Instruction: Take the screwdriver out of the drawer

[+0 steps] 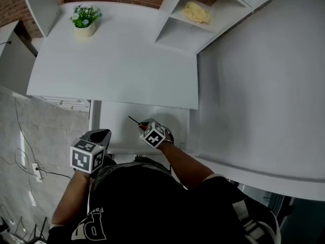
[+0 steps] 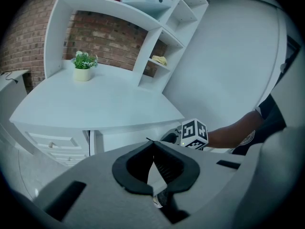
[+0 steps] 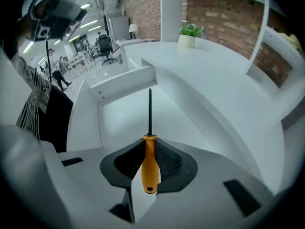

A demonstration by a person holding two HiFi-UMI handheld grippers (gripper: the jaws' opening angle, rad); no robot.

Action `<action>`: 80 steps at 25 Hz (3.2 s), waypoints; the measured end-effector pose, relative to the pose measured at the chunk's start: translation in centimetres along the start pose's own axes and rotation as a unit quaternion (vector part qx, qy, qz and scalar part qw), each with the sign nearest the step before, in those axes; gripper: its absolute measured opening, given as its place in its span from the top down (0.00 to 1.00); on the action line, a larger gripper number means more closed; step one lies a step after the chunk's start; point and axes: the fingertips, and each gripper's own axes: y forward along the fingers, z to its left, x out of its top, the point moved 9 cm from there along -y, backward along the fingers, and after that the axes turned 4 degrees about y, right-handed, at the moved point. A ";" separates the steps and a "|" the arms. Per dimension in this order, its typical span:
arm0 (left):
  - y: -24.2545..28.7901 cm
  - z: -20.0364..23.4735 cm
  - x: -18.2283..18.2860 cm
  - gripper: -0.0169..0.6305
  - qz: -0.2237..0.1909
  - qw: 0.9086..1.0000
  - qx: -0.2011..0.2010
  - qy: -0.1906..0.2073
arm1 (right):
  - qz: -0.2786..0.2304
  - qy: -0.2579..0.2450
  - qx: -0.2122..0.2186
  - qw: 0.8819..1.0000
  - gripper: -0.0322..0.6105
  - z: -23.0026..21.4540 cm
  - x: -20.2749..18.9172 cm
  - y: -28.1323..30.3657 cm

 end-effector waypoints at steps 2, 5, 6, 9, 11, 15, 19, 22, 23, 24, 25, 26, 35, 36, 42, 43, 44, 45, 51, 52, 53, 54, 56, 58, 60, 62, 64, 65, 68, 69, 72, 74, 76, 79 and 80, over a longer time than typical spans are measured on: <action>0.2 -0.3 0.3 0.95 -0.003 1.000 -0.005 -0.001 | -0.037 0.049 0.004 0.998 0.84 -0.3 0.2 -1.1; 0.5 -0.5 0.8 0.95 -0.011 1.000 -0.013 -0.004 | -0.088 0.139 0.015 0.986 0.84 -1.0 0.4 -2.7; 0.5 -0.5 1.0 0.95 -0.014 1.000 -0.013 -0.002 | -0.103 0.169 0.019 0.980 0.84 -1.3 0.5 -3.3; 0.4 -0.3 1.5 0.95 -0.019 1.000 -0.010 0.005 | -0.146 0.244 0.029 0.958 0.84 -2.6 1.0 -4.7; 0.4 -0.1 1.8 0.95 -0.024 1.000 -0.009 0.007 | -0.170 0.285 0.033 0.943 0.84 -3.7 1.2 -5.5; 0.0 0.3 2.3 0.95 -0.036 0.999 -0.007 0.008 | -0.204 0.349 0.036 0.914 0.84 -5.9 1.8 -6.5; -0.4 0.6 2.4 0.95 -0.039 0.999 -0.004 0.007 | -0.225 0.403 0.038 0.886 0.84 -7.9 2.6 -6.9; -0.5 0.7 2.3 0.95 -0.037 0.999 -0.001 0.006 | -0.229 0.431 0.031 0.872 0.84 -9.9 3.1 -6.8; -0.6 0.8 2.2 0.95 -0.036 0.999 0.000 0.006 | -0.228 0.441 0.029 0.867 0.84 -10.6 3.3 -6.7; -0.8 1.0 2.0 0.95 -0.036 0.999 0.002 0.005 | -0.226 0.453 0.028 0.862 0.84 -11.2 3.4 -6.6; -1.0 1.2 1.9 0.95 -0.036 0.999 0.004 0.004 | -0.223 0.467 0.027 0.855 0.84 -11.9 3.5 -6.4; -1.2 1.4 1.8 0.95 -0.037 0.999 0.006 0.003 | -0.220 0.482 0.027 0.848 0.84 -12.5 3.5 -6.1; -2.4 2.2 0.8 0.95 -0.038 0.999 0.023 -0.013 | -0.201 0.527 0.022 0.825 0.84 -17.2 4.5 -4.9; -2.5 2.3 0.7 0.95 -0.039 0.999 0.024 -0.015 | -0.197 0.528 0.021 0.825 0.84 -17.6 4.7 -4.7; -2.6 3.0 0.4 0.95 -0.038 0.999 0.029 -0.025 | -0.177 0.543 0.028 0.820 0.83 -18.5 5.6 -3.3; -2.6 3.1 0.4 0.95 -0.038 0.999 0.029 -0.026 | -0.175 0.545 0.027 0.820 0.83 -18.6 5.8 -3.1; -2.6 3.1 0.4 0.95 -0.038 0.999 0.028 -0.027 | -0.173 0.546 0.025 0.819 0.83 -18.7 5.8 -2.9; -2.5 3.1 0.5 0.95 -0.038 0.999 0.028 -0.027 | -0.171 0.548 0.023 0.819 0.83 -18.7 5.9 -2.8; -2.5 3.3 0.7 0.95 -0.039 0.999 0.026 -0.028 | -0.165 0.544 0.008 0.822 0.83 -18.6 6.0 -2.3; -2.5 3.4 0.7 0.95 -0.038 0.999 0.026 -0.028 | -0.166 0.544 0.007 0.823 0.83 -18.6 6.1 -2.3; -2.5 3.4 0.7 0.95 -0.037 0.999 0.025 -0.029 | -0.167 0.544 0.007 0.823 0.83 -18.6 6.1 -2.3; -2.5 3.4 0.6 0.95 -0.036 0.999 0.025 -0.030 | -0.167 0.544 0.007 0.822 0.83 -18.6 6.1 -2.3; -2.5 3.4 0.5 0.95 -0.035 0.999 0.024 -0.030 | -0.166 0.544 0.005 0.823 0.82 -18.5 6.0 -2.3; -2.5 3.3 0.5 0.95 -0.036 0.999 0.023 -0.029 | -0.164 0.540 0.004 0.826 0.82 -18.5 6.0 -2.4; -2.4 3.2 0.7 0.95 -0.038 0.999 0.022 -0.027 | -0.162 0.533 0.002 0.830 0.81 -18.5 6.0 -2.6; -2.3 3.1 0.7 0.95 -0.038 0.999 0.020 -0.025 | -0.162 0.528 0.001 0.834 0.80 -18.5 6.0 -2.7; -2.1 2.9 0.5 0.95 -0.036 0.999 0.018 -0.025 | -0.163 0.525 0.002 0.835 0.80 -18.3 5.8 -2.9; -2.0 2.8 0.5 0.95 -0.035 0.999 0.017 -0.024 | -0.164 0.525 0.003 0.835 0.80 -18.3 5.8 -3.0; -1.9 2.5 0.9 0.95 -0.038 0.999 0.016 -0.021 | -0.165 0.522 0.006 0.837 0.80 -18.1 5.7 -3.3; -1.8 2.3 0.9 0.95 -0.039 0.999 0.016 -0.019 | -0.166 0.521 0.006 0.837 0.80 -18.0 5.6 -3.5; -1.6 1.7 1.1 0.95 -0.041 0.999 0.013 -0.014 | -0.172 0.518 0.010 0.838 0.80 -17.7 5.4 -4.1; -1.5 1.2 1.3 0.95 -0.043 0.999 0.010 -0.011 | -0.180 0.513 0.012 0.839 0.80 -17.4 5.3 -4.8; -1.4 0.8 1.5 0.95 -0.045 0.999 0.009 -0.009 | -0.193 0.507 0.015 0.840 0.80 -16.9 5.3 -5.6; -1.2 0.4 1.8 0.95 -0.049 0.999 0.008 -0.009 | -0.217 0.497 0.024 0.840 0.80 -15.8 5.5 -7.0; -1.2 0.2 1.9 0.95 -0.052 0.999 0.008 -0.008 | -0.225 0.491 0.026 0.841 0.80 -15.4 5.5 -7.5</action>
